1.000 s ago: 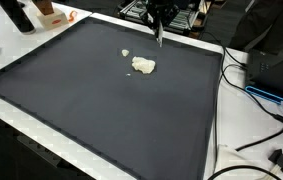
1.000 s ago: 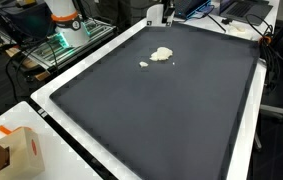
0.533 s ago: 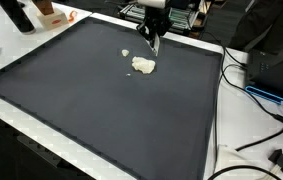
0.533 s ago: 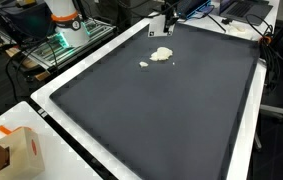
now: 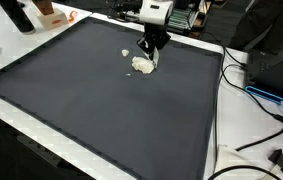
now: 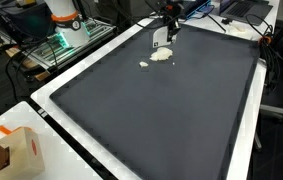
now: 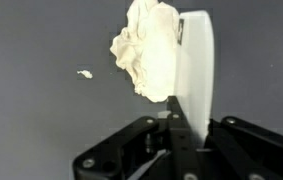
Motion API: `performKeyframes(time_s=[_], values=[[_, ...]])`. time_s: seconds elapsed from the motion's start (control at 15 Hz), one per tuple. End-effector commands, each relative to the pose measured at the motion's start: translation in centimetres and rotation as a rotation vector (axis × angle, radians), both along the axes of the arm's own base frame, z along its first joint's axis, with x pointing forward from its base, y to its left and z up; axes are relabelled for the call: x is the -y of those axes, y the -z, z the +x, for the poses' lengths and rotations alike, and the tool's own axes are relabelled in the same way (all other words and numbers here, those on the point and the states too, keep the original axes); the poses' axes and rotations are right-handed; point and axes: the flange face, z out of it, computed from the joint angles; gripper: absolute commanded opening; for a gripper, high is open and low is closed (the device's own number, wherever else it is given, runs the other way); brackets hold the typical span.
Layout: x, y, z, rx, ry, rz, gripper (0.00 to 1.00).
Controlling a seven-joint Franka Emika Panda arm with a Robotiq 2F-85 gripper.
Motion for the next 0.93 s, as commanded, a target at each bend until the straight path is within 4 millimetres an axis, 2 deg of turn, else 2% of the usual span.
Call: performKeyframes(time_s=[0.0,0.87], values=[[0.1,1.3,-0.6,-0.007,-0.001,0.008,0.01],[-0.3,3.9,-0.5,-0.015,-0.011,0.022,0.01]])
